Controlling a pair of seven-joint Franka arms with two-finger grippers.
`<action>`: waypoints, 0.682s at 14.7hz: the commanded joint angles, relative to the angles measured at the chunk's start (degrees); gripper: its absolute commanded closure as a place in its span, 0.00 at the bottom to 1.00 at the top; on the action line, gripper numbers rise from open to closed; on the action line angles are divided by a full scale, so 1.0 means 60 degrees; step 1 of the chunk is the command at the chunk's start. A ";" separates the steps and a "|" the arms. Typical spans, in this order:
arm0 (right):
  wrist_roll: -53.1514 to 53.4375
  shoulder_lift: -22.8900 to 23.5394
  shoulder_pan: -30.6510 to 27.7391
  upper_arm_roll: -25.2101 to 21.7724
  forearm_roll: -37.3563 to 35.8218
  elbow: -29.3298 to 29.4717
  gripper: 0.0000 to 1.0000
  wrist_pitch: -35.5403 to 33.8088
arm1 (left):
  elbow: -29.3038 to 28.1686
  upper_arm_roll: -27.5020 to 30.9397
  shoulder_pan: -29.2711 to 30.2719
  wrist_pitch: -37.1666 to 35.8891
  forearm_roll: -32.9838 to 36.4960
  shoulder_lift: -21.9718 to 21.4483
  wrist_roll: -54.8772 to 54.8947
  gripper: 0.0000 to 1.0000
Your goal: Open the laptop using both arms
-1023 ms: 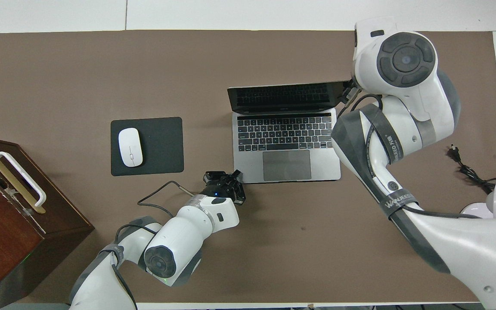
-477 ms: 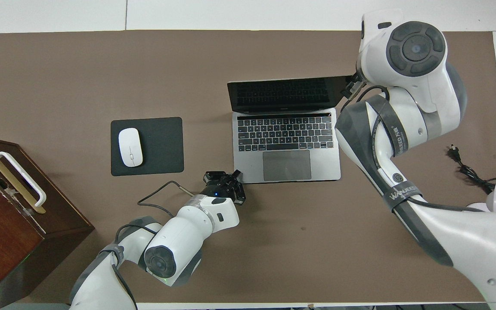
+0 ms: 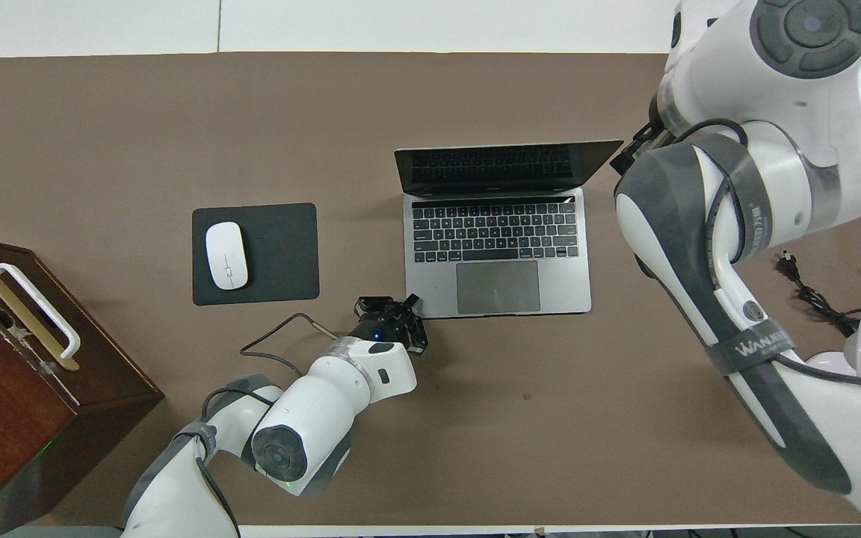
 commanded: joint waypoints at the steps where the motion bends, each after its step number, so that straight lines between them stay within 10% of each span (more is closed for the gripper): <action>1: -0.0038 -0.0529 -0.0224 0.0057 0.0639 -0.0145 0.00 -0.0841 | 0.0252 0.0047 -0.0079 0.0090 0.0084 0.0479 0.0078 1.00; 10: 0.3709 -0.1804 -0.1162 0.0043 0.2061 -0.0731 0.00 -0.3464 | 0.0281 0.0047 -0.0078 0.0090 0.0099 0.0494 0.0078 1.00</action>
